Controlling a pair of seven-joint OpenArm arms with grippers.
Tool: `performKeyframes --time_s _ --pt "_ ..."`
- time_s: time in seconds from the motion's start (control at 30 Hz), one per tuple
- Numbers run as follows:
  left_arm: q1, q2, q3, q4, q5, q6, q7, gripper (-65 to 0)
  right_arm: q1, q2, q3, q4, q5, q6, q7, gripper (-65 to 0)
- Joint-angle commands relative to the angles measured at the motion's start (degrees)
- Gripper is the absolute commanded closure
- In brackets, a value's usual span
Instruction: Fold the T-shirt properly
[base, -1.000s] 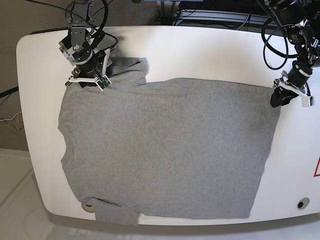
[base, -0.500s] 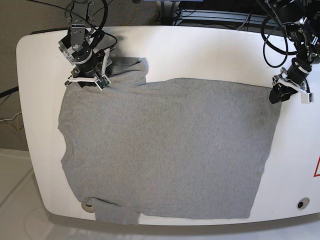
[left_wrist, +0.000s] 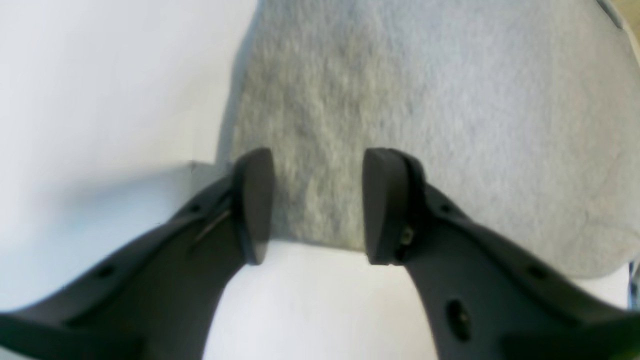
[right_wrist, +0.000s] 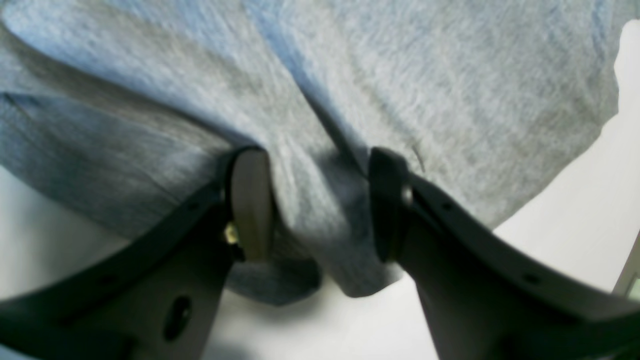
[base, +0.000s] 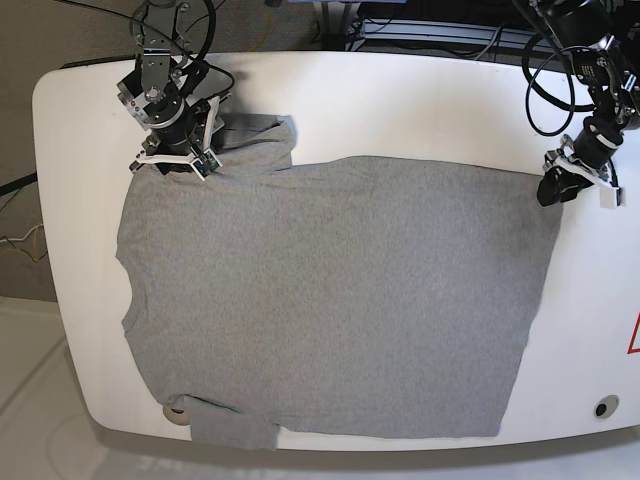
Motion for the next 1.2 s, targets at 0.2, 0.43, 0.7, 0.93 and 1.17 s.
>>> performKeyframes --time_s 0.2,0.43,0.7,0.93,1.17 --pt "-0.26 0.42 0.04 1.31 -0.69 -0.49 0.09 -18.9 0.29 0.34 1.75 2.17 -0.14 0.34 -0.92 -29.2" --pt "0.10 1.60 -0.08 1.35 -0.34 -0.49 -0.26 -25.9 0.20 0.22 3.05 4.32 0.03 0.34 -1.53 -29.3" --pt "0.48 2.16 -0.42 0.96 -0.02 0.09 -0.61 -27.7 -0.32 0.33 3.01 3.29 0.17 0.34 -1.75 -29.4" --pt "0.12 0.71 -0.57 0.45 -0.07 1.86 -1.09 -26.5 0.07 0.41 1.57 2.52 0.24 0.34 -1.11 -29.8" --pt "0.07 -1.61 -0.52 0.38 -0.22 2.56 -1.06 -26.3 0.19 0.42 1.13 1.31 0.24 0.34 -1.01 -29.9"
